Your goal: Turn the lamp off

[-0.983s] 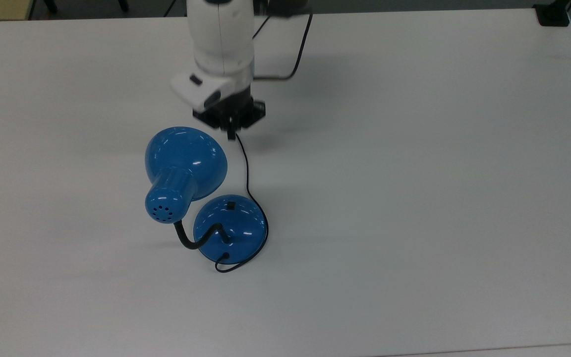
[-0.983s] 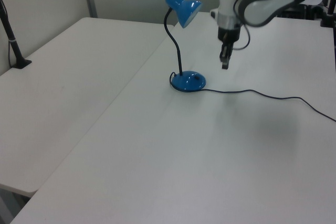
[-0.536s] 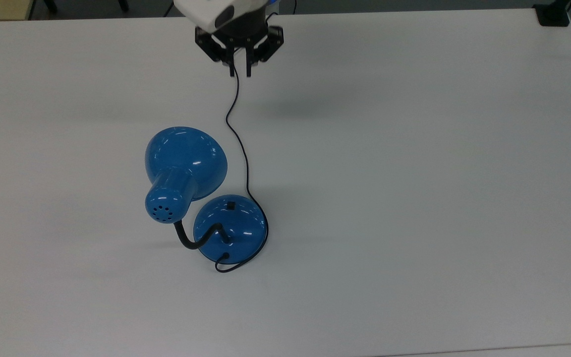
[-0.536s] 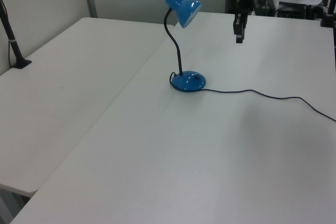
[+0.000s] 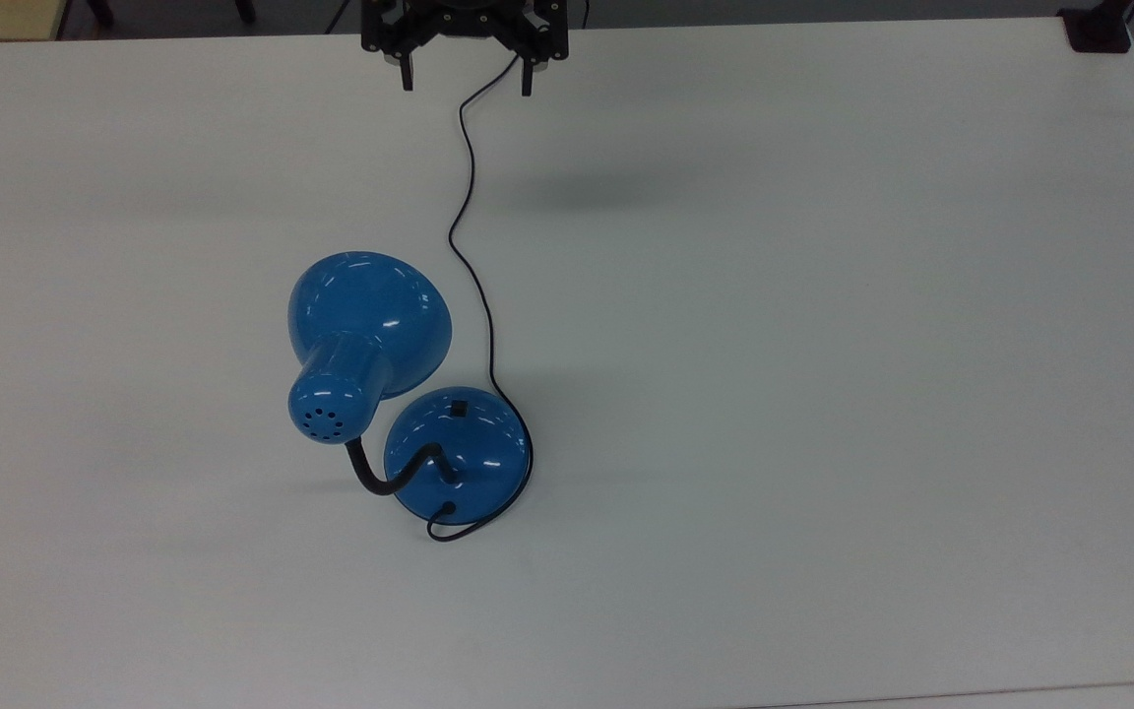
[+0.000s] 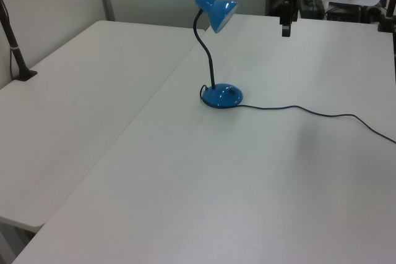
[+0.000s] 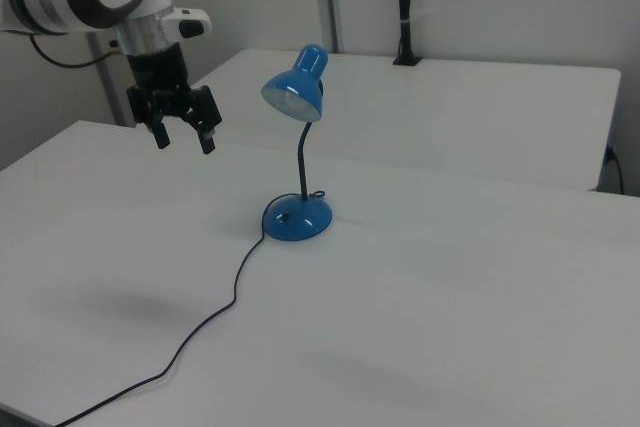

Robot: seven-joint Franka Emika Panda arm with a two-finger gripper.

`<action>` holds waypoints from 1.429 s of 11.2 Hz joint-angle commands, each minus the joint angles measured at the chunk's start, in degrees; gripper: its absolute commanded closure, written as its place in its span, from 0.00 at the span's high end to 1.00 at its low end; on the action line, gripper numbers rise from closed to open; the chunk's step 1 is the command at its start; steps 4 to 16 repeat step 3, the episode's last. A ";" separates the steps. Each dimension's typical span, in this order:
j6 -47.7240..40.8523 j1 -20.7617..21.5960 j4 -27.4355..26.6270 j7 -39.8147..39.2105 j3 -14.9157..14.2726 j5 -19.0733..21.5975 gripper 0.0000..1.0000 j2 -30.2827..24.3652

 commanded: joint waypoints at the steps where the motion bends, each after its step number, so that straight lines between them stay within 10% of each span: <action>1: -1.72 -0.03 0.06 1.15 -0.52 -0.55 1.00 -0.94; 16: -1.72 -0.03 0.06 1.06 -0.61 -0.64 1.00 -1.02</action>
